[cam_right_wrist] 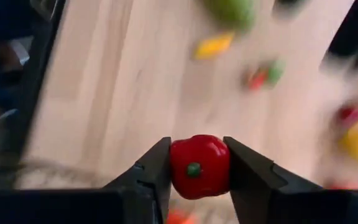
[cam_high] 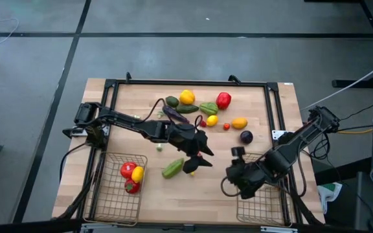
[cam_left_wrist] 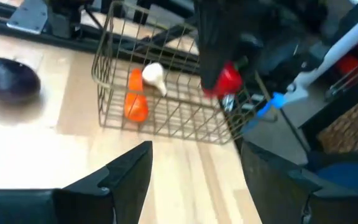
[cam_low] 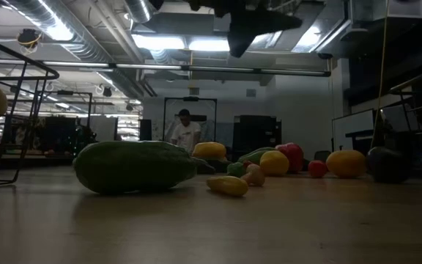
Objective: Sort produce into baskets
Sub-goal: Put the bottom small red chili pepper into the right wire
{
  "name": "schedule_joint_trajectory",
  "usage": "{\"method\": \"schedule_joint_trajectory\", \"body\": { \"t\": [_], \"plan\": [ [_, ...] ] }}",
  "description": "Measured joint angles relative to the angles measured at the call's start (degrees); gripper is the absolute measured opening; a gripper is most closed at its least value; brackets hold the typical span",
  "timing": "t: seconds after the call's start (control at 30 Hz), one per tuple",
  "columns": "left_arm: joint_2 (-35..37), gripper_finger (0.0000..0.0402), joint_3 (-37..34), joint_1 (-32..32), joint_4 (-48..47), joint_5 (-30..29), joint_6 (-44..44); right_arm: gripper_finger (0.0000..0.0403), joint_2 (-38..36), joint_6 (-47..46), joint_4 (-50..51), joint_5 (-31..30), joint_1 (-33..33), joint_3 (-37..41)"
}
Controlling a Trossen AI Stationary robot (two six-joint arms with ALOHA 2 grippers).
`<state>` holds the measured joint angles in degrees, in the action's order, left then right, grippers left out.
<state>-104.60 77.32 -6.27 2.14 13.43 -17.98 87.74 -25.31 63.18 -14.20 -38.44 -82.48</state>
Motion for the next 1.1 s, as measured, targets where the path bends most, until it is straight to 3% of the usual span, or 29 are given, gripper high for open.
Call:
{"method": "schedule_joint_trajectory", "body": {
  "t": [0.1,0.27,0.6,0.87,1.1],
  "plan": [
    [0.0,0.0243,0.0,0.1,-2.2,0.0,2.2,0.0129,0.0,-10.2,5.3,6.5,-1.3,1.0],
    [0.0,0.0238,0.0,0.1,-3.7,0.0,5.3,0.0129,0.0,-18.8,9.7,7.8,-5.0,4.9],
    [0.0,0.0237,0.0,0.1,-4.4,0.0,7.3,0.0129,0.1,-21.2,8.0,8.7,-6.9,14.9],
    [0.0,0.0237,0.0,0.0,-6.3,0.0,7.9,0.0132,0.1,-21.7,7.0,11.3,-6.9,18.4],
    [0.0,0.0237,0.0,0.0,-7.7,-1.8,9.7,0.019,0.1,-22.5,7.1,11.5,-6.9,18.5]
  ]
}}
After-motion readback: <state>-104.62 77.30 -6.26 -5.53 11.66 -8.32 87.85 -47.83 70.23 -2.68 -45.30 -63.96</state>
